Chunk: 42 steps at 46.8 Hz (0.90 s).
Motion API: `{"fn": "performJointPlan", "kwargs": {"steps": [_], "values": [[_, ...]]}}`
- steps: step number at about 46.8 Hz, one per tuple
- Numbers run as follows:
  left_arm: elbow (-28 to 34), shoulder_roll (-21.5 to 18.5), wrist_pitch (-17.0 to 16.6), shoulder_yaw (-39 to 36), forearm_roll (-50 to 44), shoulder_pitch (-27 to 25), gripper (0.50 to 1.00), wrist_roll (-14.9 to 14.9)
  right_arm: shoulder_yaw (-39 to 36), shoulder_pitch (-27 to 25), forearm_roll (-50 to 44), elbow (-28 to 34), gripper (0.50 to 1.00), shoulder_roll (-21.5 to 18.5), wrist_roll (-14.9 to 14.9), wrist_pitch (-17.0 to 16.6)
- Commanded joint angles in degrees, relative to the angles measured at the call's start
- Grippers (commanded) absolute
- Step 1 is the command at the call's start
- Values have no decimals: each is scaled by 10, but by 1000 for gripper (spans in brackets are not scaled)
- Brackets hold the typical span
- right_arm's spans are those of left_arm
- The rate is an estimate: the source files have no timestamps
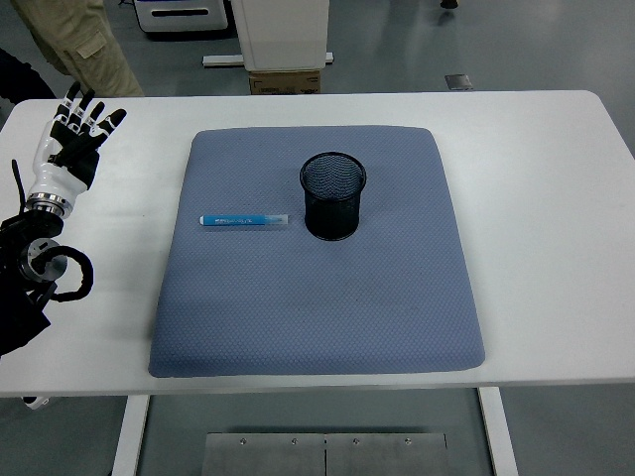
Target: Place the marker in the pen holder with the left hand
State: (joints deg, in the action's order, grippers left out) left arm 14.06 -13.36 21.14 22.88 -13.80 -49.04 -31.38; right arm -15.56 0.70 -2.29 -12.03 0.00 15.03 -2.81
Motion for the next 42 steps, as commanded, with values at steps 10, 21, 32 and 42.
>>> {"fn": "performJointPlan", "kwargs": {"steps": [10,21,32,42], "values": [[0,1,0,0,0,-4,1000,0,0,0,0,0,1000,0,0,0],[0,0,1,0,1,-5,1000,1,0,0,0,0,1000,0,0,0],[0,-4,44,0,6,-17,1000,2,0,0,0,0,1000,0,0,0],[36,-12,64,-1,6,-19,1000,2,0,0,0,0,1000,0,0,0]]}}
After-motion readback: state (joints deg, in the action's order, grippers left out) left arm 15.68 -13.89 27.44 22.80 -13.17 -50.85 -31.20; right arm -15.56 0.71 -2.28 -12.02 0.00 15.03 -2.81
